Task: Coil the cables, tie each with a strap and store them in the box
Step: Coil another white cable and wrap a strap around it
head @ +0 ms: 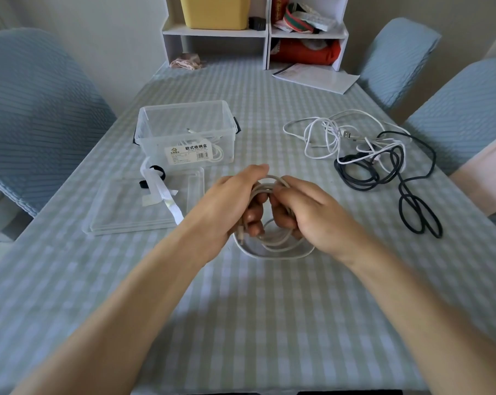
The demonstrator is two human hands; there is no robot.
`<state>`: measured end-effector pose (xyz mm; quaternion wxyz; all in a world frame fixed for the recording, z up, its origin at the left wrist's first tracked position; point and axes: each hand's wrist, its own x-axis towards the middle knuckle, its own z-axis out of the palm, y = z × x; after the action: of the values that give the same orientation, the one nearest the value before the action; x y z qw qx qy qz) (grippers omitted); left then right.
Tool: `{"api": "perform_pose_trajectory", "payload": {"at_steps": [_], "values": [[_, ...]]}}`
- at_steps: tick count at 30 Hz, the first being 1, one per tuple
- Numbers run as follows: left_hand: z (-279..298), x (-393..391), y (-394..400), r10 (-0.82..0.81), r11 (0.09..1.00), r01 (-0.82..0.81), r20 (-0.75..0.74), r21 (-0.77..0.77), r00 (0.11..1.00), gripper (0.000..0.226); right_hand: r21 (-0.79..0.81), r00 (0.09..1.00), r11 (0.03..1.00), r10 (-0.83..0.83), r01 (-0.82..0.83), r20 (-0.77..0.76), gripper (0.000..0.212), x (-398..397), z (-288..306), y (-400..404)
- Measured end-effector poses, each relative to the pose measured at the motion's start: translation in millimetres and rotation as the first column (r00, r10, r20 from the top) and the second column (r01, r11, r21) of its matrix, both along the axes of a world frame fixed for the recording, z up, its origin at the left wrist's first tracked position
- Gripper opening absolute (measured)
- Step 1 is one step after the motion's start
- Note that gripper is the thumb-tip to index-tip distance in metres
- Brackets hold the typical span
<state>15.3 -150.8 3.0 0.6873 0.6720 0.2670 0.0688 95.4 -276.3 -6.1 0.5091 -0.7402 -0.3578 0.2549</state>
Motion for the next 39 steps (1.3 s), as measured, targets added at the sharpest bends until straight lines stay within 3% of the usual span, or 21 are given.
{"api": "perform_pose_trajectory", "payload": {"at_steps": [6, 9, 15, 19, 26, 29, 32, 35, 37, 39], "values": [[1.4, -0.5, -0.7, -0.068, 0.966, 0.064, -0.006, -0.251, 0.998, 0.046, -0.017, 0.997, 0.999, 0.034, -0.035, -0.067, 0.032, 2.4, 1.3, -1.0], [-0.5, 1.4, -3.5, 0.019, 0.940, -0.020, -0.006, -0.342, 1.000, 0.058, 0.048, 0.990, 0.999, 0.031, -0.025, -0.140, 0.031, 4.2, 2.9, -2.0], [-1.4, 2.3, -1.7, 0.209, 0.845, -0.141, 0.077, -0.516, 0.975, 0.056, 0.136, 0.953, 0.986, 0.128, -0.094, -0.274, 0.027, 0.9, -0.6, 0.3], [2.3, 1.0, -1.1, 0.181, 0.850, -0.114, 0.081, -0.514, 0.980, 0.048, 0.176, 0.940, 0.984, 0.096, -0.039, -0.329, 0.032, -0.6, -4.5, 5.0], [6.6, -3.3, 2.7, -0.067, 0.968, 0.053, -0.047, -0.246, 0.997, 0.043, 0.045, 0.993, 0.997, 0.063, -0.059, -0.101, 0.036, 2.9, -4.7, 1.4], [3.1, -1.4, -0.5, -0.010, 0.974, -0.001, -0.047, -0.227, 0.999, 0.049, 0.041, 0.995, 0.998, 0.053, -0.049, -0.087, 0.037, 1.1, -3.4, 2.5], [1.6, 1.0, -2.7, 0.137, 0.913, -0.110, 0.041, -0.393, 0.990, 0.052, 0.110, 0.967, 0.994, 0.024, 0.004, -0.253, 0.034, 1.6, -0.6, 1.3], [3.3, 2.1, -1.9, 0.208, 0.846, -0.121, 0.113, -0.519, 0.972, 0.054, 0.186, 0.882, 0.982, 0.104, -0.019, -0.459, 0.030, 3.1, -0.1, 0.3], [5.3, 0.7, 0.5, 0.184, 0.824, -0.084, 0.124, -0.560, 0.975, 0.051, 0.214, 0.844, 0.977, 0.118, -0.004, -0.523, 0.030, 5.9, 0.6, 1.0], [8.5, -2.3, 3.0, 0.072, 0.858, -0.005, 0.109, -0.514, 0.991, 0.044, 0.186, 0.864, 0.983, 0.089, 0.005, -0.495, 0.032, 8.9, 1.8, 0.3]]}}
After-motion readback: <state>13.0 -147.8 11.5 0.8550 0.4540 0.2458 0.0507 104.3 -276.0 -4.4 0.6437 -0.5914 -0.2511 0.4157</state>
